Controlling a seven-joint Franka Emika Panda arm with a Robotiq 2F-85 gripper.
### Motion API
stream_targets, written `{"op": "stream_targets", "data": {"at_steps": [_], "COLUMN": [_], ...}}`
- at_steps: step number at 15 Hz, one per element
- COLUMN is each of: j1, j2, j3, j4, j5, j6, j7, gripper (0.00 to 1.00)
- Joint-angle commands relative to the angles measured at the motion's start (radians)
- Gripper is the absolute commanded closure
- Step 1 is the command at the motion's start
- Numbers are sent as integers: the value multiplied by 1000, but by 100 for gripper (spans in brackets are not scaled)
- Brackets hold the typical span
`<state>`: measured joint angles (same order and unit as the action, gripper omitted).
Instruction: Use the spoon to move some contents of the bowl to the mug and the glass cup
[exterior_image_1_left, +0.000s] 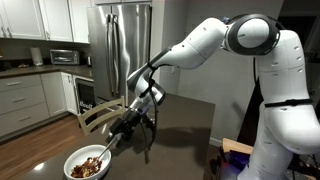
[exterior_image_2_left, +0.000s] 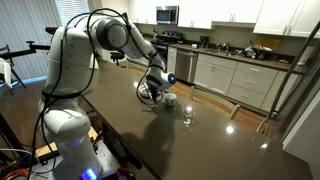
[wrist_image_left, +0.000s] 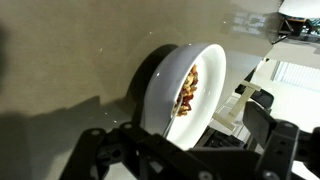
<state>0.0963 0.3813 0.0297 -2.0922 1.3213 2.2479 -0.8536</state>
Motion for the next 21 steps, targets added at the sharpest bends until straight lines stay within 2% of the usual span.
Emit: {"op": "stream_targets", "data": {"at_steps": [1, 3, 11, 12, 13, 15, 16, 21], "j1": [-42, -49, -46, -45, -43, -40, -39, -41], "j2": [37, 47, 64, 64, 65, 66, 67, 80], "j3": [7, 5, 7, 7, 5, 4, 3, 1], "j4": [52, 63, 63, 63, 62, 63, 64, 80], "j5": [-21, -21, -17, -19, -21, -27, -30, -34], "j6": [-77, -95, -87, -84, -79, -73, -71, -70], "j7": [-9, -9, -11, -8, -6, -1, 3, -3], "gripper": [25, 30, 84, 84, 50, 50, 45, 12]}}
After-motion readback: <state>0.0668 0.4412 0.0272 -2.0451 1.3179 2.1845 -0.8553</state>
